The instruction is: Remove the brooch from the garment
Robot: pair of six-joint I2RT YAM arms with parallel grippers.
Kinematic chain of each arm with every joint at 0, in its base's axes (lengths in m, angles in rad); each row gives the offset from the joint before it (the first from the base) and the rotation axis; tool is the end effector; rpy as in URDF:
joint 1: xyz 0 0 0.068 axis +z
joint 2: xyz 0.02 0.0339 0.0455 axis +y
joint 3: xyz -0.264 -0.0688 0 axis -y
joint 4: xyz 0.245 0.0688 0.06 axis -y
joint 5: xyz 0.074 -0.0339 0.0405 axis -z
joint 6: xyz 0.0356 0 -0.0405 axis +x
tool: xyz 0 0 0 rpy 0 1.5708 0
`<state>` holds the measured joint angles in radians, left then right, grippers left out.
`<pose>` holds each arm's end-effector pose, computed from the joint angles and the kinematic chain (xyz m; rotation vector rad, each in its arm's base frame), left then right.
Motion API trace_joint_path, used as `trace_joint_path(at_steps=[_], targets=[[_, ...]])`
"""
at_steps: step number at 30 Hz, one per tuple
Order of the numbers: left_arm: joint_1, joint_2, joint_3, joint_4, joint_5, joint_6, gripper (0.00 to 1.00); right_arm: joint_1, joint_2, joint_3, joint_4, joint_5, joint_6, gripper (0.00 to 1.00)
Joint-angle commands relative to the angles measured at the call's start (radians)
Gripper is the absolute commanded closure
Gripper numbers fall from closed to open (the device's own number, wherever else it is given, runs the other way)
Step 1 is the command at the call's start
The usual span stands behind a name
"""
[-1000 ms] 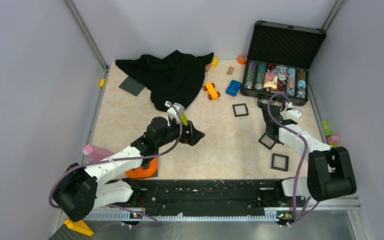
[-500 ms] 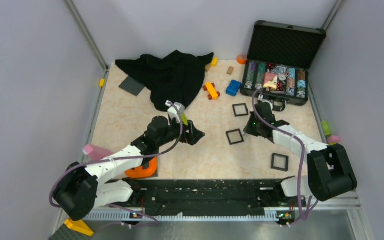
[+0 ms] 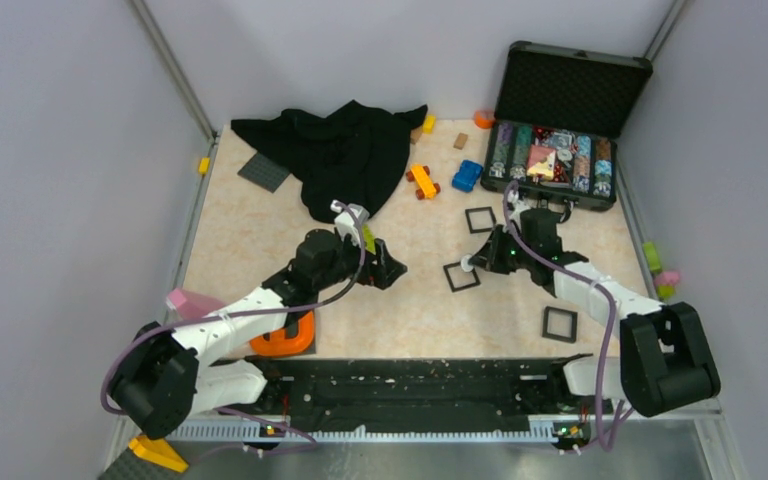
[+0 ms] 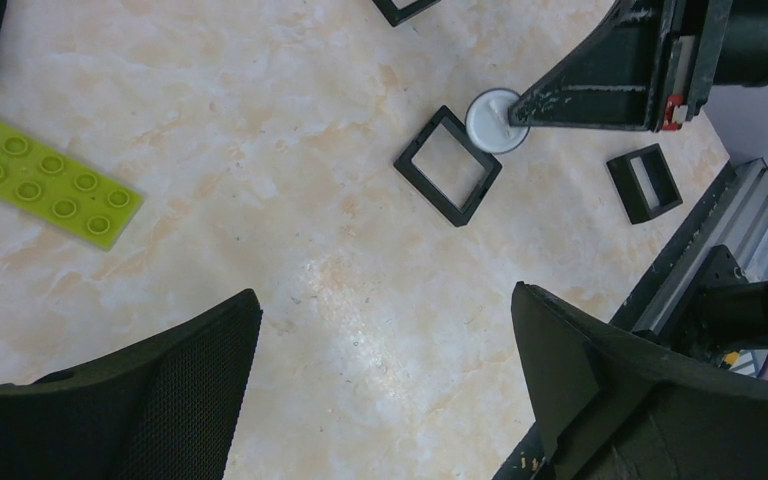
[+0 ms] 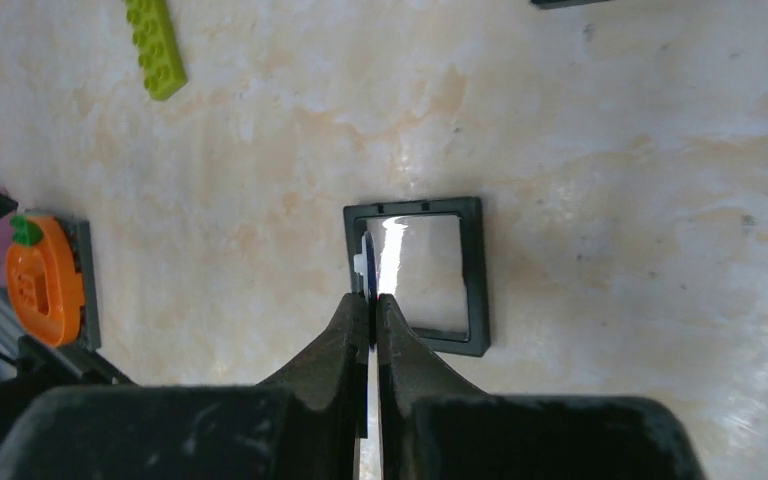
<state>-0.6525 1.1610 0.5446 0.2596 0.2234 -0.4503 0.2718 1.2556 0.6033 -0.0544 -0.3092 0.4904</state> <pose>0.1949 -0.1588 0.2250 0.3626 2.0057 -0.9334 0.2392 0.0779 0.1934 0.0883 2.3489 0.7413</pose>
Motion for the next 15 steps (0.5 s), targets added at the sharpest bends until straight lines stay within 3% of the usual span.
trace_joint_path(at_steps=[1,15], targets=[[0.012,-0.011,0.032,-0.002,0.013,-0.003,0.01,-0.006,0.054,-0.028,0.115,-0.224,-0.071,1.00],[0.020,-0.009,0.047,-0.025,0.041,0.015,0.01,-0.006,0.156,-0.018,0.180,-0.251,-0.100,1.00]])
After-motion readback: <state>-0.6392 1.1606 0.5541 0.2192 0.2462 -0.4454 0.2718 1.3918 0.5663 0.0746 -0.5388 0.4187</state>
